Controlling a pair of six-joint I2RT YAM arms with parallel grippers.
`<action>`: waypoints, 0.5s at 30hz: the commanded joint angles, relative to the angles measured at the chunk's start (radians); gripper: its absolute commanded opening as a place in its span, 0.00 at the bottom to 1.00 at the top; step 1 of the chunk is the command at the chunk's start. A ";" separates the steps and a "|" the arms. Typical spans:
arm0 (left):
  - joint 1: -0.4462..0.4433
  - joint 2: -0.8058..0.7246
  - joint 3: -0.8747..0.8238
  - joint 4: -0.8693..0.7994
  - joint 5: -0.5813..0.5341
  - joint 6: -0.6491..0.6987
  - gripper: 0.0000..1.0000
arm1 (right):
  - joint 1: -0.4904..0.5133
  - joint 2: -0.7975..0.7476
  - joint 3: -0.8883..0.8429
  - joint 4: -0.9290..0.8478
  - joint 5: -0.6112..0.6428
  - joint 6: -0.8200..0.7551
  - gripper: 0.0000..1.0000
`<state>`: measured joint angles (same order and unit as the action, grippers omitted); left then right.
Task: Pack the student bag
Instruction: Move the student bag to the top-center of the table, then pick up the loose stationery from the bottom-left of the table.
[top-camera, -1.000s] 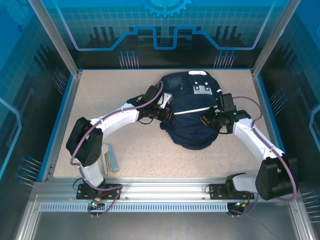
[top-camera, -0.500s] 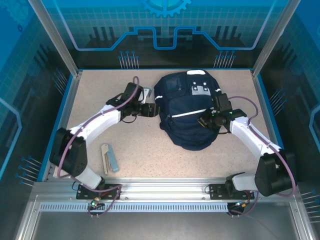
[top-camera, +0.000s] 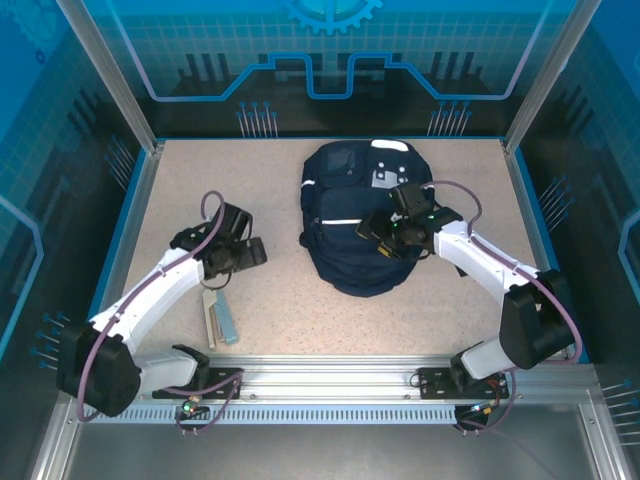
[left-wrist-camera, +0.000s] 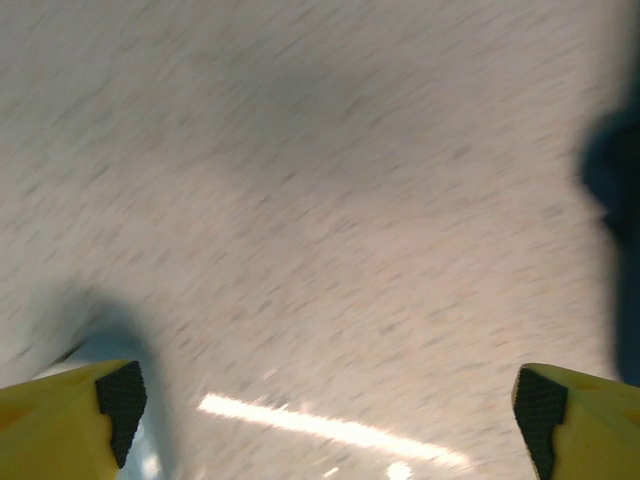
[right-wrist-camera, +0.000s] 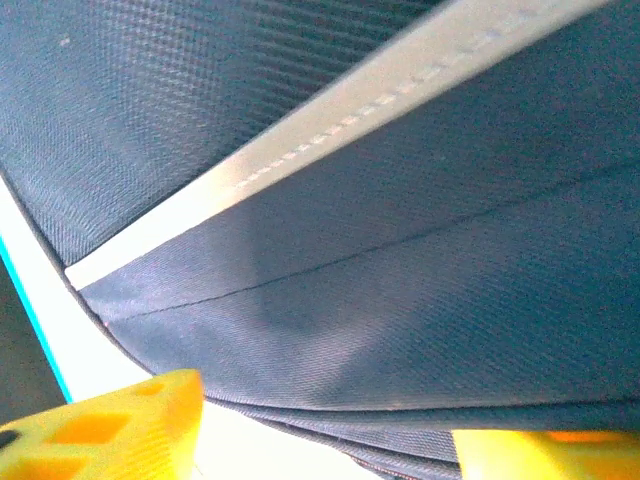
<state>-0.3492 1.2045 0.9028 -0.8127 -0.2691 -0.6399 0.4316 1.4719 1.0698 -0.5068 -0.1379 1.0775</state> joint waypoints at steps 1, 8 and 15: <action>0.014 -0.055 -0.056 -0.184 -0.095 -0.137 0.99 | 0.006 -0.034 0.040 -0.028 0.030 -0.050 0.76; 0.100 -0.046 -0.179 -0.182 -0.073 -0.206 0.99 | 0.008 -0.055 0.055 -0.053 0.053 -0.090 0.88; 0.160 0.028 -0.228 -0.080 0.006 -0.178 0.98 | 0.009 -0.055 0.047 -0.058 0.049 -0.079 0.89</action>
<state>-0.2062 1.1992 0.6907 -0.9367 -0.3099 -0.8139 0.4320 1.4342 1.0962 -0.5392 -0.1074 1.0115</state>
